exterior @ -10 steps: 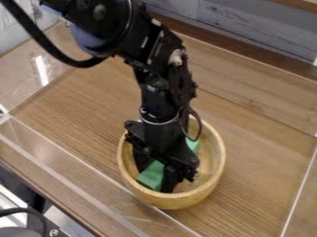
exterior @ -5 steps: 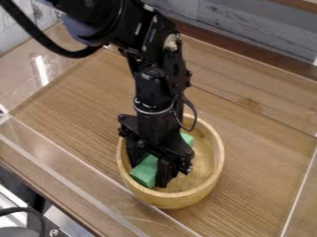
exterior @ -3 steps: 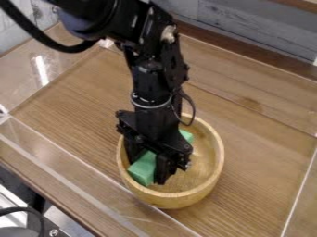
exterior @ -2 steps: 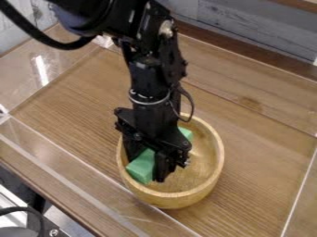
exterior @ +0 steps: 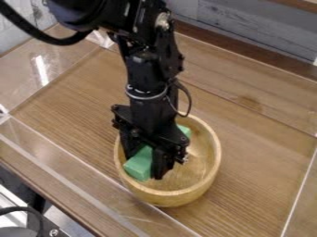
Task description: Remove the green block from inside the brown bowl and put it on the table
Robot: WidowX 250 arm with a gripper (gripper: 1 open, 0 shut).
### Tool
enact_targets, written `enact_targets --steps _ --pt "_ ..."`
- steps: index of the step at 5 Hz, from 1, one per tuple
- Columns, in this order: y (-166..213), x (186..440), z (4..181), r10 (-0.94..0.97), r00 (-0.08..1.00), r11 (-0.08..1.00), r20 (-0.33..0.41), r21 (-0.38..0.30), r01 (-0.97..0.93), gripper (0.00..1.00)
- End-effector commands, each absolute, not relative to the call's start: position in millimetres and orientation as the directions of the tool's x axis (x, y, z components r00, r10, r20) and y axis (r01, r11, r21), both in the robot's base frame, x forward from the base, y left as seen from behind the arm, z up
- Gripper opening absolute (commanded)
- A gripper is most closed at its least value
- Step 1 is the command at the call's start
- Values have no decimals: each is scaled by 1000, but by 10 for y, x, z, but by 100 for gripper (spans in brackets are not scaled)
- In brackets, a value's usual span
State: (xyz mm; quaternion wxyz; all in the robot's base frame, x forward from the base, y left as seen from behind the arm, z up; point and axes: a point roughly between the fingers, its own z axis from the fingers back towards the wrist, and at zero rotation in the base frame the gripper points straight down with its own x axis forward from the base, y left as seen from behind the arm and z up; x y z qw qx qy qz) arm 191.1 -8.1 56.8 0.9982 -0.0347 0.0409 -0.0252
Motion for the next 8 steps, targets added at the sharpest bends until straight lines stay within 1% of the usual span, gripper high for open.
enact_targets --steps 1,7,8 --pt "-53 2008 711 -50 998 996 -22 -74 49 0" --pt "-17 1994 800 -47 999 993 -16 -107 45 0" --pt "8 1988 840 -50 999 993 -14 -109 48 0"
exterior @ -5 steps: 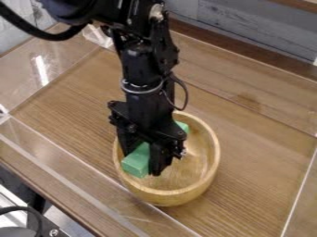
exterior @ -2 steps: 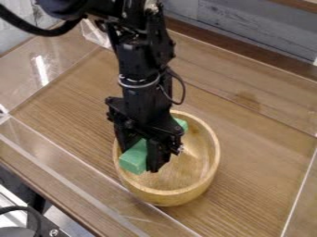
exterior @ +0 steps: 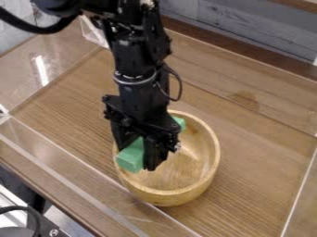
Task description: Remove the green block from inside the brown bowl and put it on the table
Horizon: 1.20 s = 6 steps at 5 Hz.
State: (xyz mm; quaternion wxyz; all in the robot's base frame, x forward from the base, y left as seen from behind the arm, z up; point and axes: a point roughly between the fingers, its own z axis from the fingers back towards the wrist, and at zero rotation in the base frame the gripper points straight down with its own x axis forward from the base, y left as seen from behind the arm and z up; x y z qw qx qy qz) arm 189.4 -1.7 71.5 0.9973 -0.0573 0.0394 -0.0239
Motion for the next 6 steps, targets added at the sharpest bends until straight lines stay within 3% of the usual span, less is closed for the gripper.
enact_targets --steps 1,6 --pt "36 1984 886 -51 999 993 -11 -111 50 0" --pt "175 1965 1023 -35 999 992 10 -122 36 0"
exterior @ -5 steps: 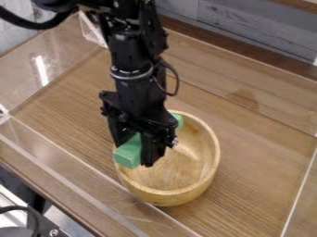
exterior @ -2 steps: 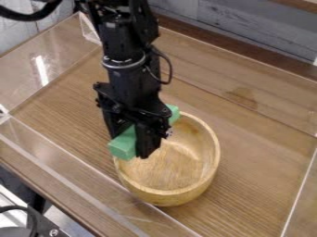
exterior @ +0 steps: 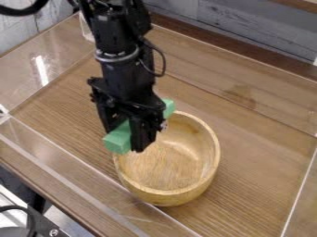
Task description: Remove the green block from inside the brown bowl and put it on the table
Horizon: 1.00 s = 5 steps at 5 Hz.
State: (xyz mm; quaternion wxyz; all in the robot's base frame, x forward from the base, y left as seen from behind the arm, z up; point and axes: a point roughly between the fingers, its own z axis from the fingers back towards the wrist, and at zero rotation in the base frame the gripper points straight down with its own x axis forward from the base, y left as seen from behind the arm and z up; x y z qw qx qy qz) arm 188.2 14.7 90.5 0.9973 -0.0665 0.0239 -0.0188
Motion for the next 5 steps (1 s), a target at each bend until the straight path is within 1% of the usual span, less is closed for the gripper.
enact_targets --steps 1,5 --pt "227 1964 1046 -16 1000 992 17 -121 18 0" --pt "380 1991 1077 22 1000 992 22 -122 -19 0"
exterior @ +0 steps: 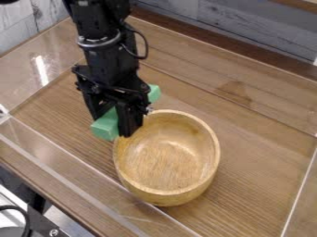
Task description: Remove the green block from inside the brown bowl and put it on the table
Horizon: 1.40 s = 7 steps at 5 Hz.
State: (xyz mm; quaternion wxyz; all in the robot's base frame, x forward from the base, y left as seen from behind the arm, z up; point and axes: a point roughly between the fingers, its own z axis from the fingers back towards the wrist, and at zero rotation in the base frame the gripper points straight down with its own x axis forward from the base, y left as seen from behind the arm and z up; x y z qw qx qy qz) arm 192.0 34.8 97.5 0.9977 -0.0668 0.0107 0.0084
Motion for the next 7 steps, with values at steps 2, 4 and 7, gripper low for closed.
enact_targets --steps 2,4,7 --pt "443 2000 1061 48 999 992 26 -121 -45 0" --pt "485 2002 1033 65 997 991 29 -123 -61 0" --pt "537 2019 998 84 996 989 33 -126 -80 0"
